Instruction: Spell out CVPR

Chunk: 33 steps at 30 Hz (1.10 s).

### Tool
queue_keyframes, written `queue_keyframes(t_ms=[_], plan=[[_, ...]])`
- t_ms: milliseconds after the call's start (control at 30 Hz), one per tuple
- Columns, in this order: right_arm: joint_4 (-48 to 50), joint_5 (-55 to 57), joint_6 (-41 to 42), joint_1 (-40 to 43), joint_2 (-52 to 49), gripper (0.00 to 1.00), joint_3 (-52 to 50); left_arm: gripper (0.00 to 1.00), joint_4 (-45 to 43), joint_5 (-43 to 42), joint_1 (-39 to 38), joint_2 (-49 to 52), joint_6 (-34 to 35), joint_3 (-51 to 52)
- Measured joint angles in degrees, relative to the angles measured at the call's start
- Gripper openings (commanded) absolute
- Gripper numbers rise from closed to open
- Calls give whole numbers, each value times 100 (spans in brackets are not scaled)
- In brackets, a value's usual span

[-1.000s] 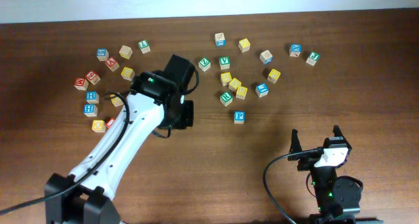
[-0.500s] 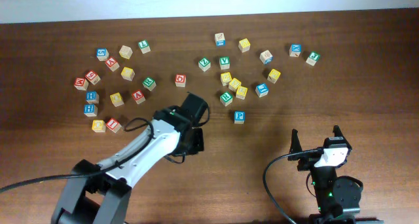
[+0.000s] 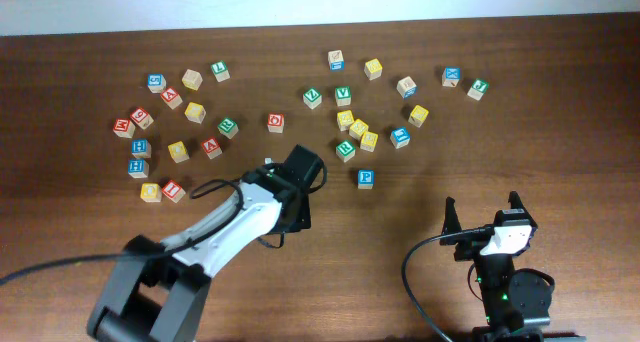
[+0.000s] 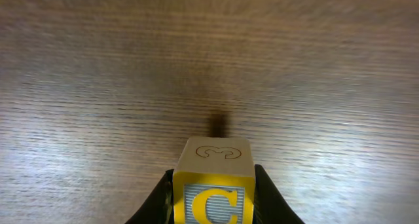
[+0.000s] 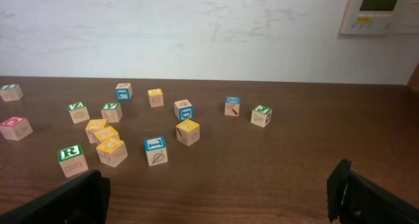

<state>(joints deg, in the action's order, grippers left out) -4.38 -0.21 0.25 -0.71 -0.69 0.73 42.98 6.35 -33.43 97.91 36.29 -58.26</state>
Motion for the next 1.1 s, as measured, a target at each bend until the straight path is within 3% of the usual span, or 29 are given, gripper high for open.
queue_keyframes(t_ms=[233, 600, 900, 933, 1000, 1033, 1100], plan=[[0, 0, -2, 0, 0, 98, 0, 23, -83, 11, -37, 234, 0, 0], [0, 0, 2, 0, 0, 98, 0, 47, -57, 11, -37, 234, 0, -2], [0, -2, -2, 0, 0, 98, 0, 52, 1462, -7, 640, -184, -103, -1547], [0, 0, 4, 0, 0, 98, 0, 68, 1561, -9, 765, -387, -181, -1777], [0, -2, 2, 0, 0, 98, 0, 76, 1561, 2, 1274, -920, -332, -2227], [0, -2, 0, 0, 0, 98, 0, 95, 1532, -22, 1467, -1025, -354, -2275], [0, 0, 0, 0, 0, 99, 0, 99, 1508, -7, 2059, -1113, -393, -2282]])
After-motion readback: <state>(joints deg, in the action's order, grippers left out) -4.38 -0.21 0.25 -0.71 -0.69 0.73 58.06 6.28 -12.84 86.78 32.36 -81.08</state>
